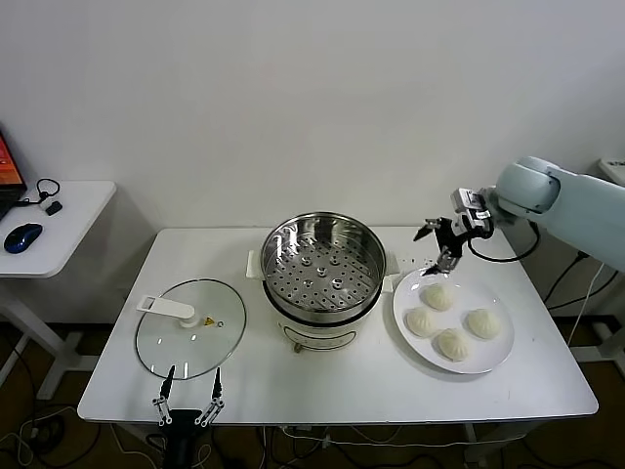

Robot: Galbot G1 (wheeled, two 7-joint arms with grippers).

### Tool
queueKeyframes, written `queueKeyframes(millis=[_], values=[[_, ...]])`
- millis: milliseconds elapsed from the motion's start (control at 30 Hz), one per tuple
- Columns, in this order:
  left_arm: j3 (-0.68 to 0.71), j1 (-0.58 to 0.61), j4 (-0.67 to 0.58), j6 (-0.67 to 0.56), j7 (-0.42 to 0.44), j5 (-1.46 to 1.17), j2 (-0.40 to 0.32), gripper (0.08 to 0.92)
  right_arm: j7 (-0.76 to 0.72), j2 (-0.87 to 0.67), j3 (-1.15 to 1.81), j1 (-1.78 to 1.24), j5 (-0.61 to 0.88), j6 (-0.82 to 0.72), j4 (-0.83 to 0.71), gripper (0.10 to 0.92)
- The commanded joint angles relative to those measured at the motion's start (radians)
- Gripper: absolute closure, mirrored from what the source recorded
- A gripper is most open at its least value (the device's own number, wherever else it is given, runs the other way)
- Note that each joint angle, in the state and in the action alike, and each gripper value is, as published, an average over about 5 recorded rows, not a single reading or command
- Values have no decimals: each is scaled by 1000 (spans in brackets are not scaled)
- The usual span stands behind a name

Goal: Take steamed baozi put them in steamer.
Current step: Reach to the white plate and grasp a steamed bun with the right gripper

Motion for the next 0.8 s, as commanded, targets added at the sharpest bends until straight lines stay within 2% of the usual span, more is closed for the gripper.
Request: queueKeyframes(millis=[33, 333, 800], values=[[-2, -1, 4, -4, 1, -1, 2, 177, -67, 80, -390, 218, 24, 46, -62, 203], [-8, -22, 32, -9, 3, 2, 2, 177, -48, 86, -298, 101, 11, 58, -138, 203], [-16, -30, 50, -19, 5, 25, -6, 177, 93, 127, 60, -265, -101, 5, -270, 203]])
